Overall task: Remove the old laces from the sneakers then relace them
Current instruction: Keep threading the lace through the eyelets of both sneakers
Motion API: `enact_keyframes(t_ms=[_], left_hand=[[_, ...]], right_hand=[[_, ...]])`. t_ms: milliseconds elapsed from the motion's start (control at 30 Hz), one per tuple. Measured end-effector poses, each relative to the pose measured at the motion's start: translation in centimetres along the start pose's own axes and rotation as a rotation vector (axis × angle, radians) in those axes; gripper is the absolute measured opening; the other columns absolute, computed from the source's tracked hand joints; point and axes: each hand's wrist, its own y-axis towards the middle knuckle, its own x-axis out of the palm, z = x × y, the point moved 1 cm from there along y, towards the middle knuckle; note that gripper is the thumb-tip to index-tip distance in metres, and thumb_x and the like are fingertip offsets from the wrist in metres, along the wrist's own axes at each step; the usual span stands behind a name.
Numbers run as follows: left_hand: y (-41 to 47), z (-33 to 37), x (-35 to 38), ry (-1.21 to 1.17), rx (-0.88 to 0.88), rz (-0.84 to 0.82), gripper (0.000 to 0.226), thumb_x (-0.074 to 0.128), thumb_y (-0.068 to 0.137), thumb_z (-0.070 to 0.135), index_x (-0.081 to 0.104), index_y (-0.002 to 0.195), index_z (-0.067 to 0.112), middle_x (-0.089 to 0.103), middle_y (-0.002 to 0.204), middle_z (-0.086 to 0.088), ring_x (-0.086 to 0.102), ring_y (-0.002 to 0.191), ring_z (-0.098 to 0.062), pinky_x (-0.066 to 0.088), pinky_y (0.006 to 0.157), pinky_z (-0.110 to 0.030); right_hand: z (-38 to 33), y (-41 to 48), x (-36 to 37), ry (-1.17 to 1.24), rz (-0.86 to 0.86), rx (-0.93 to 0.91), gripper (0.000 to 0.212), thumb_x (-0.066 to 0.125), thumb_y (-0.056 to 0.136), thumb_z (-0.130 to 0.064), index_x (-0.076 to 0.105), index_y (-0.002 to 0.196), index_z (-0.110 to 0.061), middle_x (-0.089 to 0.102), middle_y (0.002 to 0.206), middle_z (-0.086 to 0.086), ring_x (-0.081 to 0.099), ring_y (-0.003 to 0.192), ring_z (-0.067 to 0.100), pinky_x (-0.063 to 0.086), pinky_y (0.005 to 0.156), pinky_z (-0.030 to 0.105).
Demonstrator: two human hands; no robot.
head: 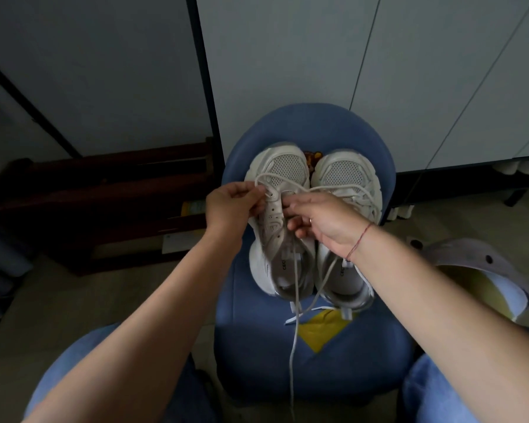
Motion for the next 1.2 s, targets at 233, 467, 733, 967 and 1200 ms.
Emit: enact_keyframes(t_ms=[233, 467, 733, 967, 1200], left_hand=[[-0.7, -0.5, 0.8, 0.069, 0.115, 0.103, 0.002, 0.073, 0.087, 0.011, 0.071, 0.086, 0.011, 0.068, 0.071, 0.005, 0.061, 0.056, 0.006, 0.050, 0.059, -0.011], [-0.6, -0.8, 0.9, 0.070, 0.162, 0.135, 0.003, 0.073, 0.088, 0.014, 0.071, 0.085, 0.013, 0.070, 0.074, 0.004, 0.064, 0.063, 0.003, 0.050, 0.062, -0.012], [-0.2, -1.3, 0.8, 0.141, 0.114, 0.013, 0.006, 0.075, 0.085, 0.017, 0.073, 0.082, 0.013, 0.071, 0.076, 0.001, 0.065, 0.068, -0.003, 0.053, 0.065, -0.016], [0.6, -1.1, 0.6, -0.016, -0.081, -0.106, 0.005, 0.074, 0.085, 0.013, 0.071, 0.081, 0.011, 0.070, 0.077, -0.004, 0.064, 0.071, -0.013, 0.053, 0.068, -0.023], [-0.3, -0.9, 0.3, 0.176, 0.163, -0.042, 0.016, 0.068, 0.092, 0.023, 0.072, 0.078, 0.018, 0.073, 0.075, -0.001, 0.069, 0.075, -0.016, 0.057, 0.079, -0.036]], right_hand=[[0.3, 0.1, 0.2, 0.006, 0.006, -0.014, 0.030, 0.041, 0.096, 0.005, 0.057, 0.121, 0.000, 0.056, 0.075, 0.004, 0.050, 0.048, 0.004, 0.039, 0.043, 0.013], [0.4, 0.2, 0.2, -0.045, -0.002, -0.024, 0.036, 0.042, 0.096, 0.003, 0.052, 0.131, 0.002, 0.057, 0.080, 0.005, 0.051, 0.051, 0.004, 0.040, 0.044, 0.013], [0.5, -0.1, 0.3, 0.068, 0.005, -0.039, 0.032, 0.040, 0.096, 0.006, 0.054, 0.125, 0.000, 0.058, 0.079, 0.007, 0.055, 0.046, 0.003, 0.044, 0.045, 0.013], [0.6, -0.1, 0.4, 0.079, -0.050, -0.055, 0.024, 0.036, 0.097, 0.007, 0.055, 0.108, -0.004, 0.057, 0.077, 0.009, 0.057, 0.045, 0.004, 0.049, 0.046, 0.015], [0.6, 0.0, 0.3, 0.064, -0.064, -0.063, 0.026, 0.036, 0.099, 0.002, 0.057, 0.091, -0.010, 0.057, 0.071, 0.007, 0.057, 0.047, 0.005, 0.049, 0.047, 0.016]])
